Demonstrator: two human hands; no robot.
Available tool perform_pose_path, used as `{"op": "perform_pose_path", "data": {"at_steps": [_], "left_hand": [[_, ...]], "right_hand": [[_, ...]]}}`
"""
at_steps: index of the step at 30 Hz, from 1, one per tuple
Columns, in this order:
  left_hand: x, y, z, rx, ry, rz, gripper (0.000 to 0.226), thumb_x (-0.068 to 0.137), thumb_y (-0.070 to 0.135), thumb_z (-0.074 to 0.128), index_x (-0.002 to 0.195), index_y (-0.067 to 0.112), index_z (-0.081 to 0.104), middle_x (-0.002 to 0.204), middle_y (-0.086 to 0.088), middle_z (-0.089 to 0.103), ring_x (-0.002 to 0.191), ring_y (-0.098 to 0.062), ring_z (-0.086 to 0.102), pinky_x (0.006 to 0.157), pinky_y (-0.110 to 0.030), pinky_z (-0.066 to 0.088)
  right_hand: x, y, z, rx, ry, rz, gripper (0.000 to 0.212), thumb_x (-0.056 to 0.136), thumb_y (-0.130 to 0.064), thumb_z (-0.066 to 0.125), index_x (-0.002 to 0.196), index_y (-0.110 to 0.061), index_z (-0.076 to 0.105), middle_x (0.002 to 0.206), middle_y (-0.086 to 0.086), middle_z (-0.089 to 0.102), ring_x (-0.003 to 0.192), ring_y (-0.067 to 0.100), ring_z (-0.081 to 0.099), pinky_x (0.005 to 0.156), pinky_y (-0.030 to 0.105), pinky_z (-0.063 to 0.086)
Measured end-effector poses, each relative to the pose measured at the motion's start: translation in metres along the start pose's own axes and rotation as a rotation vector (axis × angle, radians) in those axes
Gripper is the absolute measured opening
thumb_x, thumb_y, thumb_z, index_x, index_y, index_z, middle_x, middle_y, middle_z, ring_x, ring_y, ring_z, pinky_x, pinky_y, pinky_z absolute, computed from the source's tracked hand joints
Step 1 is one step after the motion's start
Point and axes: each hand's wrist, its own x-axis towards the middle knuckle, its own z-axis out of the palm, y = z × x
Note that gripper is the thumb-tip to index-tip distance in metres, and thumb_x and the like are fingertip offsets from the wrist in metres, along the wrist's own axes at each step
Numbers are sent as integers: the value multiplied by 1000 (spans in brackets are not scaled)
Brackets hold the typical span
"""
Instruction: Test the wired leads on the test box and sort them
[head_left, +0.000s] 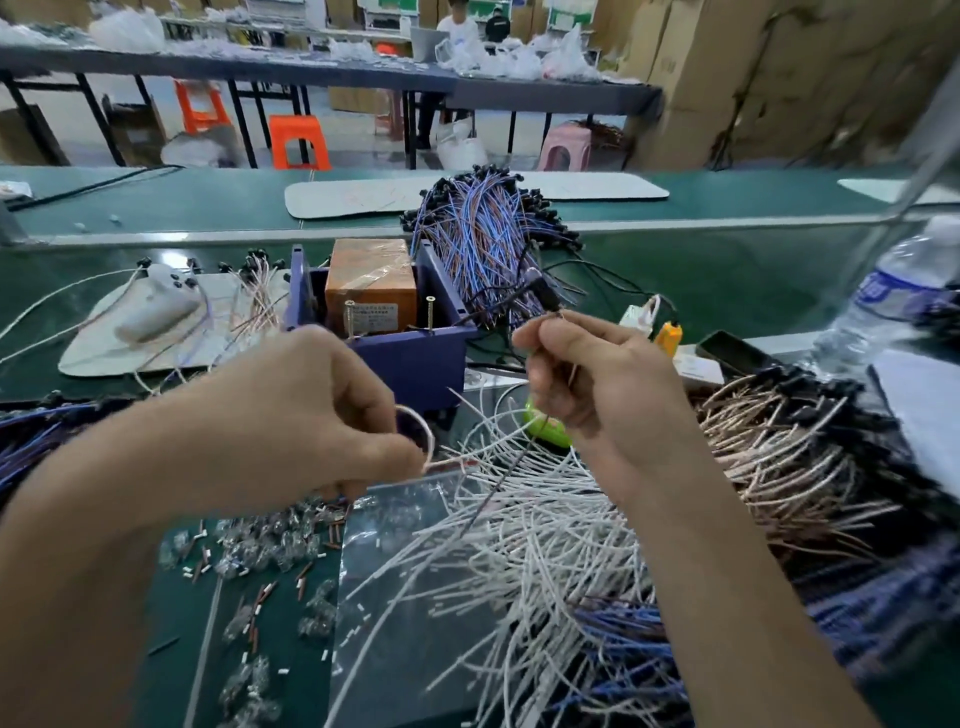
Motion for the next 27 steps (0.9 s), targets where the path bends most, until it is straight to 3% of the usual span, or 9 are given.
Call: {"op": "perform_pose_path", "data": {"at_steps": [3,6,9,12,15,18,21,24,27], "left_hand": [[1,-13,-3,378,-93,-131,29,79,43,78,74,70,67,66,37,66,60,9,67,58,-12,53],[7,-28,-3,516,206,-98,43,76,41,78,64,78,59,58,42,59,57,1,66,64,-29,61],[6,-3,17,118,377,248,15,70,68,71,84,66,72,93,44,68,79,10,71,66,-27,62],[18,38,68,-347,140,279,61,66,88,64,119,59,67,126,38,64,105,11,67,82,-17,58],[36,61,125,-375,-65,206,64,80,68,62,138,42,57,128,16,70,116,-7,66,101,-43,54],[51,66,152,-593,-139,191,9,99,25,67,104,25,75,87,-8,77,76,-22,71,78,-43,59],[62,59,157,-615,-122,162,20,101,17,65,93,25,81,63,-2,69,51,-11,52,50,-20,44],[73,55,152,-711,-63,91,26,102,22,61,92,33,83,58,1,61,54,-12,44,47,-15,34],[83,55,149,-662,-21,76,26,102,26,60,91,32,83,58,-1,61,52,-13,42,47,-18,34]], "right_hand": [[-14,3,-9,80,104,2,34,96,-7,57,71,-12,79,56,5,57,53,17,39,55,34,17],[-31,3,-26,116,164,16,31,96,-6,56,74,-7,77,54,6,56,47,12,41,53,30,18],[-43,2,-37,163,159,42,24,96,-4,55,81,0,74,60,4,62,49,12,45,51,26,25],[-49,-1,-38,216,114,35,19,90,-8,61,80,-2,75,58,5,57,48,13,45,52,27,31],[-51,-1,-40,404,93,31,17,81,-19,64,79,-7,76,59,6,55,48,15,44,54,26,40],[-52,0,-55,621,149,50,20,86,-18,62,78,-7,77,66,5,59,50,15,47,57,26,44],[-54,-5,-85,708,276,78,19,84,-16,64,78,-5,78,75,10,69,60,17,61,68,29,50],[-60,-10,-121,404,377,69,18,83,-22,67,81,-10,81,86,10,75,71,18,67,74,32,52],[-61,-12,-145,4,497,51,20,91,-19,71,75,-13,82,80,7,74,61,12,56,58,22,45]]}}
